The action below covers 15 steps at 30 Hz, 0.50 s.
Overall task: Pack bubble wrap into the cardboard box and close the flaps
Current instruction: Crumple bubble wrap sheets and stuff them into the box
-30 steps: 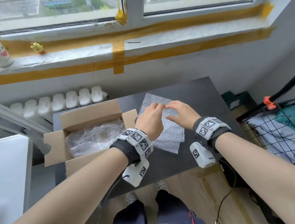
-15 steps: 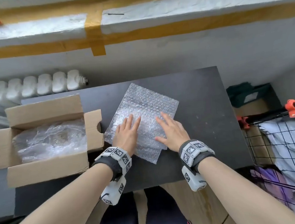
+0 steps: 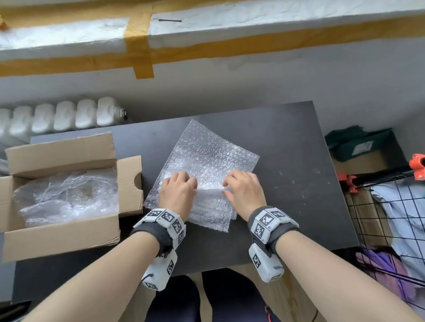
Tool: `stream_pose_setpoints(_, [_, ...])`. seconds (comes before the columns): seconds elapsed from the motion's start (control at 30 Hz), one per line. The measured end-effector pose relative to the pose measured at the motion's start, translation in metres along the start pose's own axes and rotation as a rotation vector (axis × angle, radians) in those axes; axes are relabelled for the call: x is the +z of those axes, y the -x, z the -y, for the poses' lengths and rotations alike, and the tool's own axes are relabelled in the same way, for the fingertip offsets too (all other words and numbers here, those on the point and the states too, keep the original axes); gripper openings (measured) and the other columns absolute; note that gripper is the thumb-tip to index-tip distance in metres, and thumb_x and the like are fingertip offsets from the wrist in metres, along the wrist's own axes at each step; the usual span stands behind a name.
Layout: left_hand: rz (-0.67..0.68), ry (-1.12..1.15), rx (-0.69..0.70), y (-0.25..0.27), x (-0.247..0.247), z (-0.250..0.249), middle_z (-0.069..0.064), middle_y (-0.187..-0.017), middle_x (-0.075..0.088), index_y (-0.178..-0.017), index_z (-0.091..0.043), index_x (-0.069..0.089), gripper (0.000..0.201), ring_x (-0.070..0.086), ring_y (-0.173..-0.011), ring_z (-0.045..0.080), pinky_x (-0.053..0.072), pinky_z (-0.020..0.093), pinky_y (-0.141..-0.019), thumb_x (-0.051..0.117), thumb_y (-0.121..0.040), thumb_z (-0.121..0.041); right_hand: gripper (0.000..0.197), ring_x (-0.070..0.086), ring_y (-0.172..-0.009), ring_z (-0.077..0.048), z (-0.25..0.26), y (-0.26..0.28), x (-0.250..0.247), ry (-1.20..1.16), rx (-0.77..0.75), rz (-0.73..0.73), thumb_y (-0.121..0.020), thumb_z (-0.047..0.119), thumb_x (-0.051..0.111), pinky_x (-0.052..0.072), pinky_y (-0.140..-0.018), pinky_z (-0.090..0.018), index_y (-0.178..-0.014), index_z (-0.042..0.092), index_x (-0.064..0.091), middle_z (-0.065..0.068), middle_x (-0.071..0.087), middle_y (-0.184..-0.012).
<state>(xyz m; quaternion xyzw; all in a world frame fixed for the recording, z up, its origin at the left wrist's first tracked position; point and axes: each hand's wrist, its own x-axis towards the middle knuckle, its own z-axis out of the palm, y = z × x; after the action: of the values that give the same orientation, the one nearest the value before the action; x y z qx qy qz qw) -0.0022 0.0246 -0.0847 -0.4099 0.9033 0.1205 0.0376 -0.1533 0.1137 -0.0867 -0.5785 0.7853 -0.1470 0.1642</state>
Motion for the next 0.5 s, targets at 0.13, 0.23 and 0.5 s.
stream_pose_setpoints(0.13, [-0.138,0.027,0.087,0.007,-0.011,-0.005,0.005,-0.086,0.064,-0.080,-0.013,0.058,0.020,0.062,-0.081,0.028,0.048,0.038,-0.074,0.076,-0.071,-0.008,0.010,0.060,-0.084,-0.025,0.000,0.002,-0.017,-0.074,-0.014,-0.028,-0.078,0.006,0.070,0.043,-0.073,-0.029,-0.085,0.007,0.063,-0.006,0.063,-0.093])
stream_pose_setpoints(0.23, [-0.169,0.063,0.117,0.001,-0.024,-0.010,-0.001,-0.067,0.062,-0.079,-0.016,0.049,0.031,0.060,-0.066,0.024,0.048,0.035,-0.075,0.075,-0.070,-0.002,0.009,0.060,-0.089,-0.026,-0.001,-0.001,-0.033,-0.093,0.029,-0.036,-0.086,0.010,0.060,0.038,-0.068,-0.026,-0.095,0.009,0.060,-0.004,0.064,-0.101])
stream_pose_setpoints(0.5, [-0.189,0.068,0.160,-0.006,-0.081,-0.030,0.005,-0.101,0.067,-0.109,-0.011,0.054,0.043,0.059,-0.095,0.028,0.041,0.034,-0.088,0.051,-0.074,0.014,0.011,0.064,-0.088,-0.028,0.005,0.003,-0.097,-0.065,0.040,-0.199,-0.090,0.012,0.056,0.034,-0.063,-0.025,-0.099,0.008,0.061,-0.004,0.071,-0.095])
